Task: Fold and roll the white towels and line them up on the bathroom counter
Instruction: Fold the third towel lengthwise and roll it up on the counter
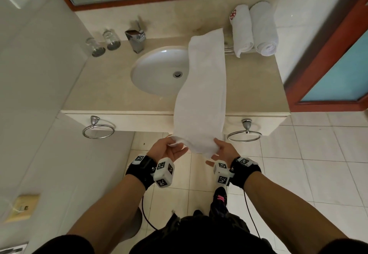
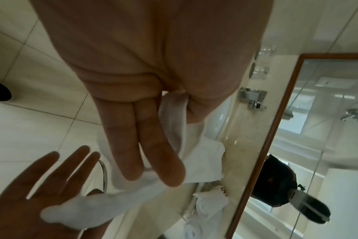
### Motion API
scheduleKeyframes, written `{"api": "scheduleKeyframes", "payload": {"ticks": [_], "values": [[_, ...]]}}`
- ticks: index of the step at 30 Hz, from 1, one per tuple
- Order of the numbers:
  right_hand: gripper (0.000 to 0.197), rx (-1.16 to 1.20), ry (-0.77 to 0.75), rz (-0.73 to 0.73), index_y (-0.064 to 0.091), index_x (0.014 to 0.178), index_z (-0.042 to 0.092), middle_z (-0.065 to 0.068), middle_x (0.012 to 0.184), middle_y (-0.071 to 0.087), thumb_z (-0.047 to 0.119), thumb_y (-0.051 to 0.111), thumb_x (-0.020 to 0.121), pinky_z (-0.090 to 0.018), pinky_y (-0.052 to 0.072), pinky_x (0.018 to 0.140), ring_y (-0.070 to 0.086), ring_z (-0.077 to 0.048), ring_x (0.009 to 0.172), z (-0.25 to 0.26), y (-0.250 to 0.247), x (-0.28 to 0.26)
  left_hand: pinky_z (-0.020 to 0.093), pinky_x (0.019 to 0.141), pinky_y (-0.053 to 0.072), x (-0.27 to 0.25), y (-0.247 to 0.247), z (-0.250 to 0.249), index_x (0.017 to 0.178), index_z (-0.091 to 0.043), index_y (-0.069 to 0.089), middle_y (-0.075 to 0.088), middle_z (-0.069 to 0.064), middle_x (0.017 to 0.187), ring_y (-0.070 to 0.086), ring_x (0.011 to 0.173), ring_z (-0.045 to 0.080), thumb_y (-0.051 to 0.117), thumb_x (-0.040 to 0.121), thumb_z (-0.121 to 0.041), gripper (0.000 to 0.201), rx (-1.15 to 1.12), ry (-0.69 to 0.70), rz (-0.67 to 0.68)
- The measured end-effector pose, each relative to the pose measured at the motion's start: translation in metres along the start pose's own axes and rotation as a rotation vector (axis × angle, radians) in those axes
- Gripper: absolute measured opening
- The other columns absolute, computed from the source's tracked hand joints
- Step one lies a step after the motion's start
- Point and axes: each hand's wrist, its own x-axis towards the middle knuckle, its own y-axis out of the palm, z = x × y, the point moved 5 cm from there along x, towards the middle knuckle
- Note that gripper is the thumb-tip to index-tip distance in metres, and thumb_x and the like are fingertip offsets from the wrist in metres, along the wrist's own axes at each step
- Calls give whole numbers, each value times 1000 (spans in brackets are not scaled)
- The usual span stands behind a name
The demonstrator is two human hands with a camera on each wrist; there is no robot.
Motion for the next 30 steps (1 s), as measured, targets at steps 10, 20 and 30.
{"api": "scheduleKeyframes", "payload": {"ticks": [10,20,30], "values": [[20,164,-64,-6,64,100,13,-15,116,63,30,57,93,-42,49,80,59,-30,99,4,11,-1,35,57,60,-5,8,-11,81,-7,51,41,1,56,47,42,9,33,88,2,21,-166,-49,-61],[52,331,22,47,59,126,11,-11,124,64,41,63,84,-46,52,86,61,-36,113,2,26,-12,23,54,52,-6,11,-23,82,-5,54,49,3,54,46,43,11,36,85,0,19,-81,-15,-25],[22,21,-16,28,55,96,0,-17,78,58,20,62,90,-32,47,47,52,-28,50,13,-1,-24,35,61,52,-2,-30,-23,107,-14,58,49,13,95,48,61,19,43,93,0,26,607,2,-84]]}}
